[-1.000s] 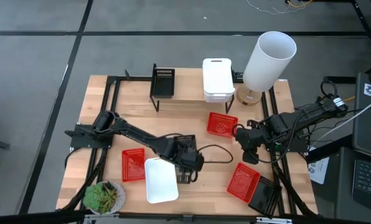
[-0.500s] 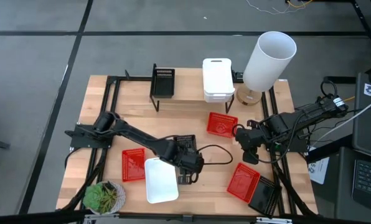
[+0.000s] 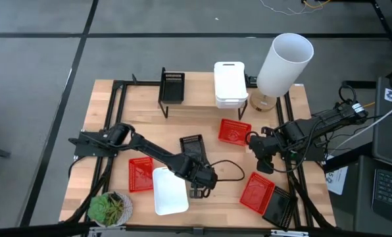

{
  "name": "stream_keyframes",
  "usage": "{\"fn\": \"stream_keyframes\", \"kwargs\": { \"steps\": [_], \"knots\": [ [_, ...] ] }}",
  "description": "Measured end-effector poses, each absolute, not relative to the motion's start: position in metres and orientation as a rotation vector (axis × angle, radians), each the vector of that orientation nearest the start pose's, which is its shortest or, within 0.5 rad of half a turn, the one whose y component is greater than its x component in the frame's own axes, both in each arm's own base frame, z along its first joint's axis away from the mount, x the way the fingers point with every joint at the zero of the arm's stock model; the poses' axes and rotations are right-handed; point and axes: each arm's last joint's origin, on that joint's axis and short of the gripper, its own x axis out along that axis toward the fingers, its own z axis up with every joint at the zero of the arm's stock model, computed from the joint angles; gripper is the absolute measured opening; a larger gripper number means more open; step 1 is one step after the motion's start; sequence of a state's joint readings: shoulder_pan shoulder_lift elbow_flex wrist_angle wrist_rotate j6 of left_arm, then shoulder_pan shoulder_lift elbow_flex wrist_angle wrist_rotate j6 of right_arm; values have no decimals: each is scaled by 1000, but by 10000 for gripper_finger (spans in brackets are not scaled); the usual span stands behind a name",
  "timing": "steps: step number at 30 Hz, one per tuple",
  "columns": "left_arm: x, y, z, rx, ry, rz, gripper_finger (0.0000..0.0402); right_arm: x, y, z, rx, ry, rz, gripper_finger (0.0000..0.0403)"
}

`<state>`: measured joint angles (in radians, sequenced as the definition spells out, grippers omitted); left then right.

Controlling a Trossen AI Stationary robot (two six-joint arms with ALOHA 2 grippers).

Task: Stack baskets on shelf by color
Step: Stack the left black bin on top of the black bin on the shelf

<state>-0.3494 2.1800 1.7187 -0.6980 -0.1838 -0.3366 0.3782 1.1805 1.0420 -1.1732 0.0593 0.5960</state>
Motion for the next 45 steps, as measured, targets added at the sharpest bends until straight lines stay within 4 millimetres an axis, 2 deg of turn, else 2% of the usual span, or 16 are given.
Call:
{"fn": "stream_keyframes", "kwargs": {
  "steps": [6,12,14,21,30,35,38,42,45],
  "knots": [
    [434,-151,175,-10,1094,40,134,182,70,280,222,1308,-119,121],
    [429,-148,199,21,1037,87,134,182,71,280,223,1307,-118,121],
    [428,-146,201,49,1025,129,134,182,71,280,223,1307,-118,121],
    [426,-135,200,104,1066,172,134,182,71,280,223,1306,-118,121],
    [428,-118,198,65,1116,172,134,182,71,280,223,1306,-118,121],
    [432,-118,178,4,1181,142,134,182,71,280,223,1306,-119,121],
    [432,-118,177,7,1170,176,133,182,71,280,223,1306,-118,121],
    [433,-117,178,10,1164,185,104,182,71,280,223,1305,-118,121],
    [432,-117,178,10,1166,184,46,182,71,280,223,1305,-119,121]
  ]
}}
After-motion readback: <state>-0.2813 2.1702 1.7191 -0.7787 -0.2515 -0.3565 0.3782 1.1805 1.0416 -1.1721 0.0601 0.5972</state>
